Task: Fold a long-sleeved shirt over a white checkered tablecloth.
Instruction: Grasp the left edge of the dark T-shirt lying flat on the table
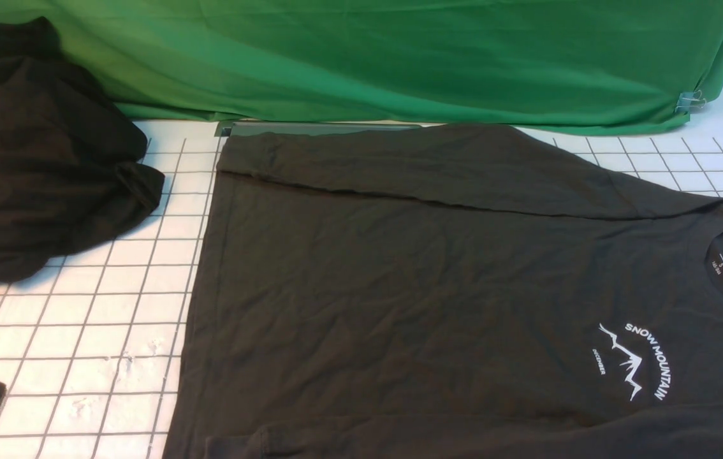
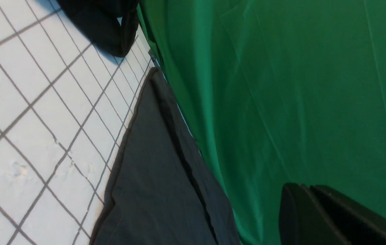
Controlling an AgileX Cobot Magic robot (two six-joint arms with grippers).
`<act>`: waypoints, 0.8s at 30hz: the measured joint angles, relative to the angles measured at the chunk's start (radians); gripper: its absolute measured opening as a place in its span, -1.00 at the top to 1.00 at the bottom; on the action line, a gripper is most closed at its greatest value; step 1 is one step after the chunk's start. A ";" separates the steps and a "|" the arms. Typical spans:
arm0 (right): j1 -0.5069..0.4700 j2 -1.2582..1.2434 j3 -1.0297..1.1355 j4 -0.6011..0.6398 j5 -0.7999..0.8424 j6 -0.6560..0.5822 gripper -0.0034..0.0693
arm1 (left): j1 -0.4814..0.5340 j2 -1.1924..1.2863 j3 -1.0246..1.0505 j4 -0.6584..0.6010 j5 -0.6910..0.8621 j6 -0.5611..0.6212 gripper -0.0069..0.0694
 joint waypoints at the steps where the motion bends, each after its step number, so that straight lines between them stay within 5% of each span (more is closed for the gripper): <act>1: 0.000 0.000 0.000 0.000 -0.007 0.000 0.25 | 0.000 0.000 0.000 -0.029 0.007 -0.003 0.75; 4: 0.005 0.000 0.000 0.000 -0.023 -0.014 0.32 | 0.000 0.000 -0.004 -0.128 0.078 0.004 0.75; 7: 0.034 0.000 -0.078 0.000 -0.017 -0.136 0.64 | 0.000 0.002 -0.110 -0.144 0.178 0.072 0.75; 12: 0.083 0.063 -0.339 -0.014 0.021 -0.356 0.87 | -0.001 0.167 -0.418 0.113 0.300 0.122 0.75; 17: 0.100 0.353 -0.636 -0.090 0.434 -0.567 0.88 | -0.001 0.633 -0.782 0.455 0.782 0.239 0.75; 24: 0.100 0.682 -0.730 -0.118 0.861 -0.722 0.87 | -0.001 1.085 -0.882 0.464 0.933 0.386 0.75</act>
